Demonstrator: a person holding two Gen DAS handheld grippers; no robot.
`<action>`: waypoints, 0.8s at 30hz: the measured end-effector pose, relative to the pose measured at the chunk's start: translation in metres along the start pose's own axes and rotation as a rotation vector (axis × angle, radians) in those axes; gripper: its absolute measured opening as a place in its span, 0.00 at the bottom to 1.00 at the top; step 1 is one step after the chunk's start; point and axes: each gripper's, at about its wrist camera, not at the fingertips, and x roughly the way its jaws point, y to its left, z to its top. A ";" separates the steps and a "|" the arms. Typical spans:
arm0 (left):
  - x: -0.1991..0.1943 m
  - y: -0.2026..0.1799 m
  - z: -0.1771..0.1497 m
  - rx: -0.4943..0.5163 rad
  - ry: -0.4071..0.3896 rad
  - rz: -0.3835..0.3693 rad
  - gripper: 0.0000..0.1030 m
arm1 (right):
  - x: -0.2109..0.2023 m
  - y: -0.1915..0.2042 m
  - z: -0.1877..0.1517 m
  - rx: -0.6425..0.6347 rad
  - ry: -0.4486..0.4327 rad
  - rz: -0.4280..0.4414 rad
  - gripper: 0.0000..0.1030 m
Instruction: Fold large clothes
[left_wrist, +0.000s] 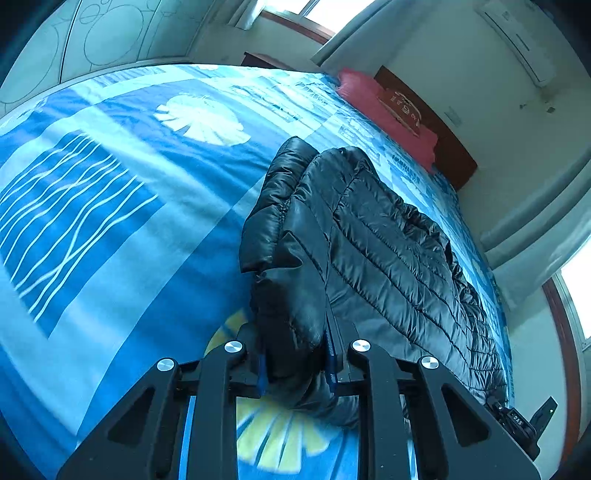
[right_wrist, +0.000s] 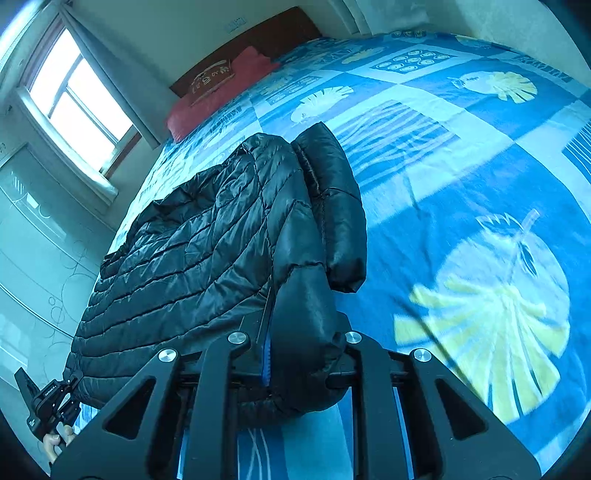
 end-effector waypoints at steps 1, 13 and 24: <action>-0.004 0.003 -0.004 -0.002 0.005 0.000 0.22 | -0.003 -0.002 -0.004 0.001 0.002 0.001 0.16; -0.032 0.018 -0.023 -0.010 0.013 -0.007 0.22 | -0.028 -0.011 -0.032 -0.003 0.020 0.002 0.16; -0.047 0.028 -0.023 -0.040 0.030 -0.016 0.22 | -0.046 -0.018 -0.047 -0.007 0.053 0.011 0.16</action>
